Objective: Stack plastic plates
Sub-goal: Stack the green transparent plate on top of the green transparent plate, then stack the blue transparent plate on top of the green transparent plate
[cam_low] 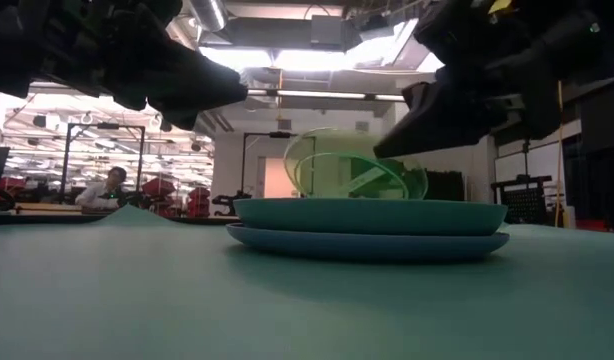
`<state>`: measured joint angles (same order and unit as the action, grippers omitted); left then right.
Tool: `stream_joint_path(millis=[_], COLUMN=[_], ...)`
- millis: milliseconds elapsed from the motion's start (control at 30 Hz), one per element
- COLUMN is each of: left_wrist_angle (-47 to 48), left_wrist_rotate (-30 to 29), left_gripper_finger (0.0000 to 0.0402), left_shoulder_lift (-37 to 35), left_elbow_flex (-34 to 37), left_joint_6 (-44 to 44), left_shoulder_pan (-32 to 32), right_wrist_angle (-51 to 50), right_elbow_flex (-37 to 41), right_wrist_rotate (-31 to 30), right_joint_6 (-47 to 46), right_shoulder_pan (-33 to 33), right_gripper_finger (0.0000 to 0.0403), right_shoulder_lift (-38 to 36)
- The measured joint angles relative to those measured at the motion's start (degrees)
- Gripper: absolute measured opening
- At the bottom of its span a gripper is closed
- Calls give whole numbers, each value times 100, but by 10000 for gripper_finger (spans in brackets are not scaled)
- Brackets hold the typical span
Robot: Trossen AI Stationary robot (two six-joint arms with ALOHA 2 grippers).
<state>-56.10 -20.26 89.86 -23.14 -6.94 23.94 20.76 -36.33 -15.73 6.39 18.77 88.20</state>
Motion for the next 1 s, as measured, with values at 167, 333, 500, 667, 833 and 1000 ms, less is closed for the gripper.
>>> stream_joint_path(millis=[167,333,500,667,833,1000], left_wrist_angle=[20,4,-1,-11,-15,23], left_wrist_rotate=[70,135,138,143,152,174], left_gripper_finger=[97,97,97,97,97,97], left_shoulder_lift=[0,0,0,0,0,0], left_elbow_flex=[0,0,0,0,0,-15], left_joint_6=[-4,-3,-2,-44,-228,-636], left_shoulder_pan=[0,-2,-4,-4,-4,-124], right_wrist_angle=[9,-82,-156,-106,-283,-370], right_elbow_flex=[-53,-53,-51,-73,-306,-342], right_wrist_rotate=[-253,-315,-422,-412,124,188], right_joint_6=[-225,-669,-946,-947,-1124,-1209], right_shoulder_pan=[-3,-13,-13,2,2,2], right_gripper_finger=[1,11,65,128,162,167], right_shoulder_lift=[126,171,173,124,-152,-493])
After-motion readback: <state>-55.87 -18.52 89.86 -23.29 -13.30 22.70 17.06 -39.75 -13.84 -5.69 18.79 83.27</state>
